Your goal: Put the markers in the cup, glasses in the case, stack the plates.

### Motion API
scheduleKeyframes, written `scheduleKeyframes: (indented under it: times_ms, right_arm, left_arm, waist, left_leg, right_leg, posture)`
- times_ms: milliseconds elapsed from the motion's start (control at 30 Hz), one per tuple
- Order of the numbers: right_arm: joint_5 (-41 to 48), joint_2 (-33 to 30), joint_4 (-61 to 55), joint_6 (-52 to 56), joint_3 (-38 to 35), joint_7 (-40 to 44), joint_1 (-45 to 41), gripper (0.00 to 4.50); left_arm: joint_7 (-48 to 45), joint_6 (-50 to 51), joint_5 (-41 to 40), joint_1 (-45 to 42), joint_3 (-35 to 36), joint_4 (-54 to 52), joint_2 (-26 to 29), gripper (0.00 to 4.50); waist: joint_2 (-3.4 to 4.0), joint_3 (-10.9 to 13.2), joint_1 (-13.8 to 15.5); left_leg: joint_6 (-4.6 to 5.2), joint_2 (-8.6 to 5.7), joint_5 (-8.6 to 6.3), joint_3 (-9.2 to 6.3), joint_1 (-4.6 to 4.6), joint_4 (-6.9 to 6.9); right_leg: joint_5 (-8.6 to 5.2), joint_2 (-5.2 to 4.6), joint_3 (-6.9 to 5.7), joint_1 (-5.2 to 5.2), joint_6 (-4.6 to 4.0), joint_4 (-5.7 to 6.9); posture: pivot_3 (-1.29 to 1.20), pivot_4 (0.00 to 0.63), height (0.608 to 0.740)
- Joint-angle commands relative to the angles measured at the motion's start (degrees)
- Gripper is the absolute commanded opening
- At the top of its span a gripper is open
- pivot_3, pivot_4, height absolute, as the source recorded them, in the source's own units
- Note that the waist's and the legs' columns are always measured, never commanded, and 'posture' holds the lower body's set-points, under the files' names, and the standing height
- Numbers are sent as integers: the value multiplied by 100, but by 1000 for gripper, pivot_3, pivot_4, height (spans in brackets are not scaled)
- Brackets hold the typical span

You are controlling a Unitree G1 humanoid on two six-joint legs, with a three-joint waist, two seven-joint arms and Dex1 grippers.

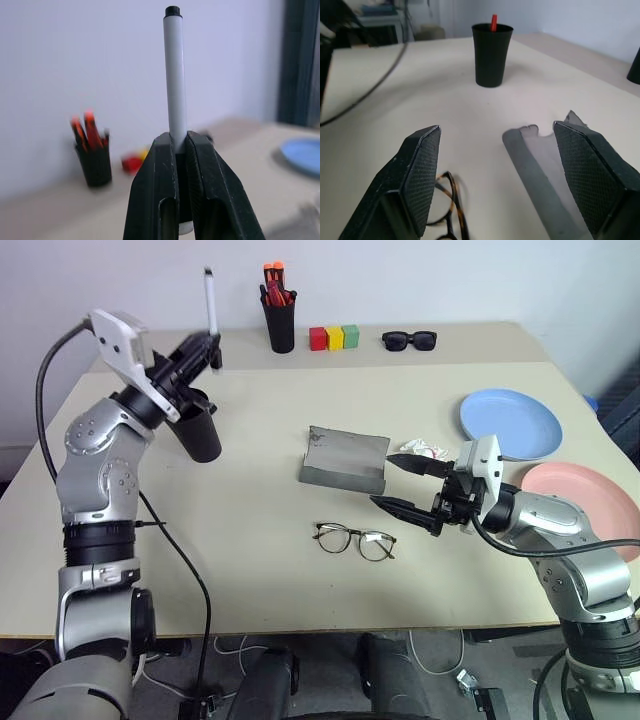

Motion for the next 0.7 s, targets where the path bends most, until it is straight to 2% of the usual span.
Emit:
scheduleKeyframes:
  times_ms: [33,367,700]
  right_arm:
    - [376,158,-214,48,-289,-131,-211,3674]
    - [268,148,-205,53,-205,-161,-328,3674]
    - [262,45,-376,108,-287,-216,-138,3674]
  left_arm:
    - [-203,-1028,111,-258,327,620,68,22]
    - [-575,-2482,264,-977,639,3105,279,22]
    - [-747,-3088,301,-413,810,3827,55,22]
  waist:
    - [0,0,-6]
    - [-2,0,19]
    - [-3,0,-3]
  left_leg:
    - [0,0,0,0,1,0]
    - [1,-3,0,-1,-4,5]
    - [2,-1,0,-2,-1,3]
  right_leg:
    - [0,0,0,0,0,0]
    - [3,1,-2,0,6,1]
    - [3,2,-2,-1,6,4]
  posture:
    - [0,150,740]
    - [0,150,740]
    - [0,150,740]
